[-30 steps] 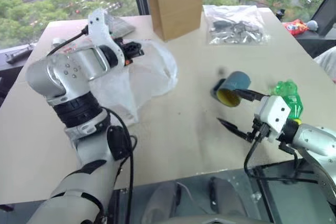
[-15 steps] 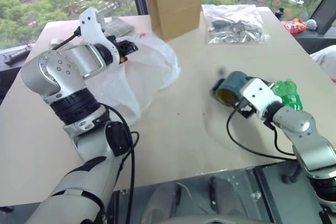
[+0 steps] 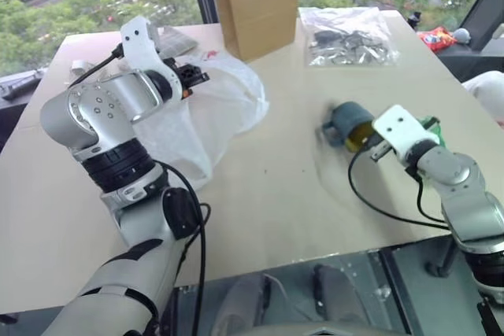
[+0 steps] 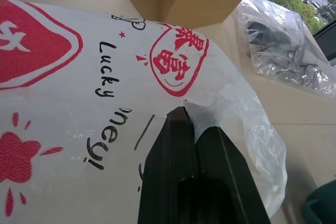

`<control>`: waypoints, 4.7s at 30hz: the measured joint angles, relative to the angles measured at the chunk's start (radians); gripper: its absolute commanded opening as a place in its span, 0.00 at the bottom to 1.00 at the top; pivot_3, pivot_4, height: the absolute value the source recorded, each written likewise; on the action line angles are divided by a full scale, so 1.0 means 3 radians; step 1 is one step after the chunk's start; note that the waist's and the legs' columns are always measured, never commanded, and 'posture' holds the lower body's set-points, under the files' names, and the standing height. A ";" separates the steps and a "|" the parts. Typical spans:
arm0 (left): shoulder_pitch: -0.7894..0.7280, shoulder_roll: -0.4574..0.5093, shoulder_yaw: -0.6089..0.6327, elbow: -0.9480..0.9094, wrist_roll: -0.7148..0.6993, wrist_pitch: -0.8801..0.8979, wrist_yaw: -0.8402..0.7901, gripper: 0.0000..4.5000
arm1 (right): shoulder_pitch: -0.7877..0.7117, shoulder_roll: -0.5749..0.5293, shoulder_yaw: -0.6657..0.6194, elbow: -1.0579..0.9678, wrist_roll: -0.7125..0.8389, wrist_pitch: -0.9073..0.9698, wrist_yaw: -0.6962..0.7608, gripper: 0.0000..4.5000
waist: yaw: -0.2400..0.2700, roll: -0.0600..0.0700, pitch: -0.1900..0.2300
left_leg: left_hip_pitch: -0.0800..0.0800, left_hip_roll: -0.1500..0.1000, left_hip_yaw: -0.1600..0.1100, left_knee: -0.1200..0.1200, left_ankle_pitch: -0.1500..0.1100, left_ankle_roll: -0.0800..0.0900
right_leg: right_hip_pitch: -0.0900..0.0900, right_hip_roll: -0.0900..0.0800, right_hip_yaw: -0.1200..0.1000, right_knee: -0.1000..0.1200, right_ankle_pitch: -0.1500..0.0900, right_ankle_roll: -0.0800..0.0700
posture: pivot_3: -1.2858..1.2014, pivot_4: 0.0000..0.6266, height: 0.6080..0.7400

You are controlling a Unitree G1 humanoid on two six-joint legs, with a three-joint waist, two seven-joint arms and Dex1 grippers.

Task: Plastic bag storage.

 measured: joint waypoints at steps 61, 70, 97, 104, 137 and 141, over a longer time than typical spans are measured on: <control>0.0026 -0.0388 0.0249 -0.0203 -0.2379 0.0368 0.1412 0.00 | -0.2086 0.1041 0.0508 0.2747 0.0404 -0.2106 0.1275 0.96 | -0.0168 0.0001 0.0002 | -0.0031 0.0003 0.0014 0.0012 0.0006 -0.0012 | -0.0055 0.0005 0.0015 0.0046 0.0003 -0.0010 | 0.52 0.24 1.00; 0.0548 0.0799 -0.1037 -0.0682 -0.2029 -0.0070 0.0145 0.59 | -0.0689 0.0531 -0.0348 -0.0233 0.1125 0.0498 0.0903 1.00 | -0.0037 0.0003 0.0001 | -0.0046 -0.0004 0.0003 0.0020 0.0006 -0.0011 | -0.0061 -0.0001 0.0006 0.0046 0.0003 -0.0011 | 0.52 0.24 1.00; 0.1427 0.1664 -0.3723 -0.0882 0.1141 -0.2341 -0.0867 0.26 | 0.1494 -0.0442 -0.1662 -0.1869 0.1938 0.0545 0.0908 1.00 | 0.0082 0.0002 0.0002 | -0.0016 0.0004 0.0038 0.0029 -0.0014 0.0023 | -0.0025 -0.0002 0.0019 0.0033 0.0002 -0.0007 | 0.52 0.24 1.00; 0.1434 0.1338 -0.3526 -0.0775 0.1252 -0.2448 -0.0964 0.01 | 0.1659 -0.0413 -0.1661 -0.1869 0.1769 0.0363 0.0717 1.00 | 0.0087 0.0002 0.0002 | -0.0021 0.0005 0.0033 0.0040 -0.0015 0.0025 | -0.0025 -0.0002 0.0013 0.0034 0.0002 -0.0006 | 0.52 0.24 1.00; 0.0998 0.1059 -0.2078 -0.1031 0.0698 -0.1674 -0.1196 0.00 | -0.0662 -0.0066 -0.1448 0.1252 0.1043 0.2119 -0.0404 0.67 | 0.0058 0.0003 0.0003 | -0.0038 -0.0002 0.0026 0.0045 -0.0008 0.0013 | -0.0036 -0.0007 0.0006 0.0036 0.0004 -0.0009 | 0.52 0.24 1.00; 0.0998 0.1074 -0.2026 -0.1048 0.0687 -0.1653 -0.1196 0.00 | -0.0602 -0.0146 -0.1320 0.1254 0.1050 0.1974 -0.0305 0.65 | 0.0028 0.0004 0.0003 | -0.0037 -0.0002 0.0025 0.0045 -0.0008 0.0013 | -0.0035 -0.0007 0.0005 0.0038 0.0004 -0.0009 | 0.52 0.24 1.00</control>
